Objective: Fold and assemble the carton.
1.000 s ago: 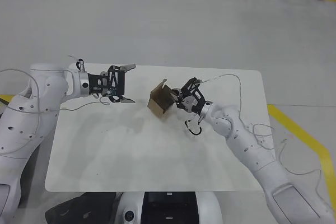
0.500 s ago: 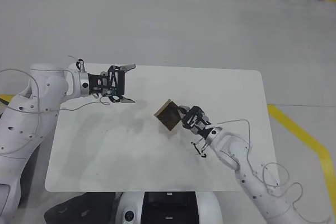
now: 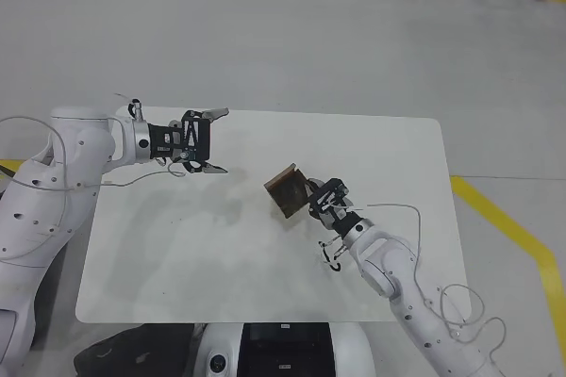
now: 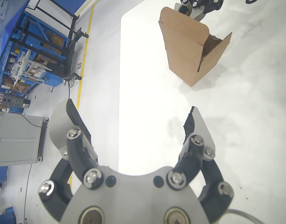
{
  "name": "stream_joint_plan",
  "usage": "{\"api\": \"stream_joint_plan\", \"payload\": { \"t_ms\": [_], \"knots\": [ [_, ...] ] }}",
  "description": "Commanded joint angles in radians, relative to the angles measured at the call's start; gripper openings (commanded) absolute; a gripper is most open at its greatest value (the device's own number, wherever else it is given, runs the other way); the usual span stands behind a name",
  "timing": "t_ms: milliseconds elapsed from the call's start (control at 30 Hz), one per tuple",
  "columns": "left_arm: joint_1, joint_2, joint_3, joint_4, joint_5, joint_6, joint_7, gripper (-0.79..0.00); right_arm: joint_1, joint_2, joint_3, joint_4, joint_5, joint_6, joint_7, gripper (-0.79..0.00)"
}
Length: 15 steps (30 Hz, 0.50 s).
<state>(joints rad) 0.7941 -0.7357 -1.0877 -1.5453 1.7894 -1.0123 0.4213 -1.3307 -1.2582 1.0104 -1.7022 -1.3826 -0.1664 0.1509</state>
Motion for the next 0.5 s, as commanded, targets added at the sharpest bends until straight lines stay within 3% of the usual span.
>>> {"api": "stream_joint_plan", "payload": {
  "t_ms": [0,233,467],
  "knots": [
    [0.000,0.000,0.000,0.000,0.000,0.000,0.000,0.000,0.000,0.000,0.000,0.000,0.000,0.000,0.000,-0.785],
    [0.000,0.000,0.000,0.000,0.000,0.000,0.000,0.000,-0.006,-0.007,-0.002,-0.002,0.040,0.043,-0.013,-0.785],
    [0.000,0.000,0.000,0.000,0.000,0.000,0.000,0.000,-0.017,-0.049,-0.104,-0.015,0.089,0.320,0.008,-0.785]
  ]
}}
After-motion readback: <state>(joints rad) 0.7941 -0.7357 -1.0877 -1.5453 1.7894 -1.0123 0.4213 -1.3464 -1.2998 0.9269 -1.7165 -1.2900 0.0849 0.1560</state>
